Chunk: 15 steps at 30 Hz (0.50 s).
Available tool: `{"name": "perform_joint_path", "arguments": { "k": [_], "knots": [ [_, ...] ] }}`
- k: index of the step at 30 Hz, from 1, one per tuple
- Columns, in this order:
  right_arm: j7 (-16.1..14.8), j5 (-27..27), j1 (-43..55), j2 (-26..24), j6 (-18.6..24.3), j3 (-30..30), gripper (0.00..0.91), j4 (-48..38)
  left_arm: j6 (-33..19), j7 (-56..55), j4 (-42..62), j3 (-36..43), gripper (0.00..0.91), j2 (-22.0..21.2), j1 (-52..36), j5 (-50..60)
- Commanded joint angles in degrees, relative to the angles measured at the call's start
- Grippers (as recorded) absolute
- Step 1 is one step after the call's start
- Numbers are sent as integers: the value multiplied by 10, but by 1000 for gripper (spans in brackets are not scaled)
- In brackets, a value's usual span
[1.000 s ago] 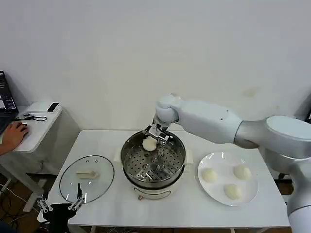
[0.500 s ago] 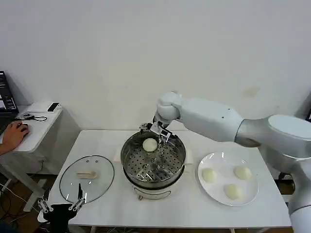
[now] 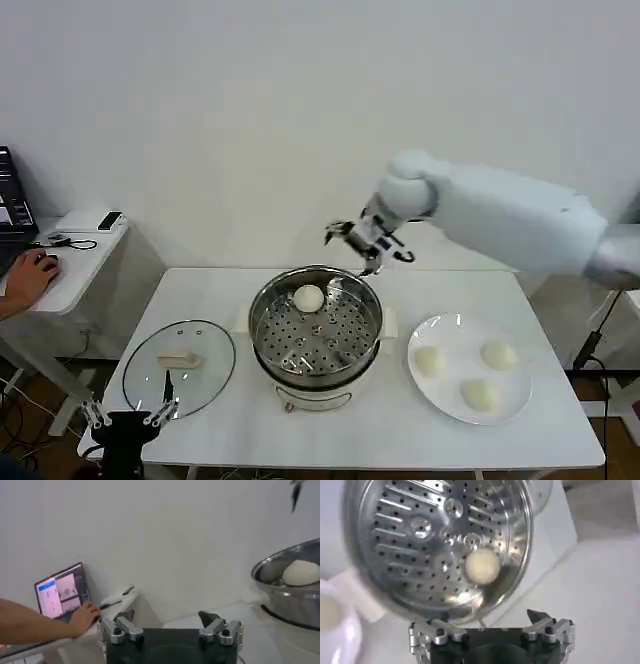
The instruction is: Take steamed baozi put them in steamer then cover it.
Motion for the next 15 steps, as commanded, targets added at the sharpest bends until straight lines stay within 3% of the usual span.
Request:
{"name": "perform_joint_path", "arguments": {
  "k": [1,7,15],
  "knots": [
    [22,31,-6,-218,-101,-51,907,121,5,5,2,-5,907,23,-15,-27],
    [20,-11,-130,-252,-119,-1,907,128,5,8,5,1,907,30,-23,-27],
    [25,-42,-275,-223,-141,109,907,86,3,8,10,16,907,19,-23,-20]
  ]
}}
